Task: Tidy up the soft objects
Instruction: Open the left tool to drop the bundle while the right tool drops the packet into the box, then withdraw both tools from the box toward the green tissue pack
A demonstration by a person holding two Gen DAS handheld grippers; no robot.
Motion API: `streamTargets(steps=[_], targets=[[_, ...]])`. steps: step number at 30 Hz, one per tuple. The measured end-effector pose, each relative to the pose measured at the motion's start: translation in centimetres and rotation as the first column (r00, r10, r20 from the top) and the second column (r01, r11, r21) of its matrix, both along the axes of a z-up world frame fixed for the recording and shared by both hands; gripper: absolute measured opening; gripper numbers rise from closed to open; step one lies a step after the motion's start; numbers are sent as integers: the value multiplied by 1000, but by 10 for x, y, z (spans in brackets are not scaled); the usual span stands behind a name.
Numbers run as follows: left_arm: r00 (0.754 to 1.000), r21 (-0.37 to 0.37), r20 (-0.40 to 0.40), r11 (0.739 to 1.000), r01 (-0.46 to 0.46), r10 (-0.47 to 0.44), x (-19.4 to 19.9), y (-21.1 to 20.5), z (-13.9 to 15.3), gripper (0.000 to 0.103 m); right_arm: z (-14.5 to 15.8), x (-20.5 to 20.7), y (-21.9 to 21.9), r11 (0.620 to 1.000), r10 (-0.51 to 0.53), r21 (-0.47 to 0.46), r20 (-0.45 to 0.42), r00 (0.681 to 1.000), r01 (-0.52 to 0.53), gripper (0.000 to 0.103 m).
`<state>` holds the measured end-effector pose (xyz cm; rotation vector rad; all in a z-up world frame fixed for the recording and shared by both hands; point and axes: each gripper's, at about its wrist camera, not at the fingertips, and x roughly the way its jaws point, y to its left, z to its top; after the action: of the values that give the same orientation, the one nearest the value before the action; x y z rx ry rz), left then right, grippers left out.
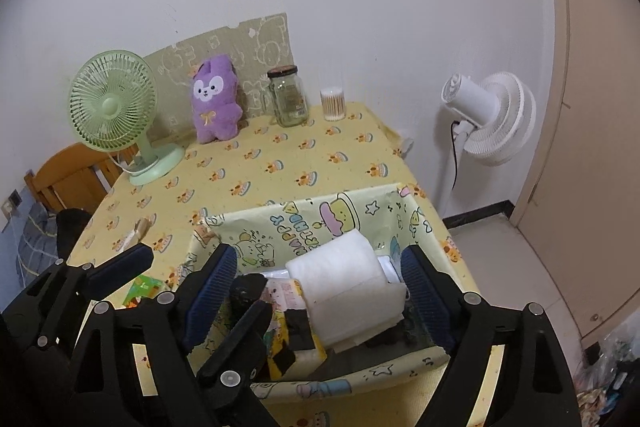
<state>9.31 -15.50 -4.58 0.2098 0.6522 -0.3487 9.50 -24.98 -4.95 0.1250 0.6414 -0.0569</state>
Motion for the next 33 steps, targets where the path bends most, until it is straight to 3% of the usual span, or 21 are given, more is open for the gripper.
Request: streamTargets(steps=[33], targets=[[990,-84,100,992,-91,100,-28,92,31,97,40,-32,88,998,13,-64,111,994,-6,103]])
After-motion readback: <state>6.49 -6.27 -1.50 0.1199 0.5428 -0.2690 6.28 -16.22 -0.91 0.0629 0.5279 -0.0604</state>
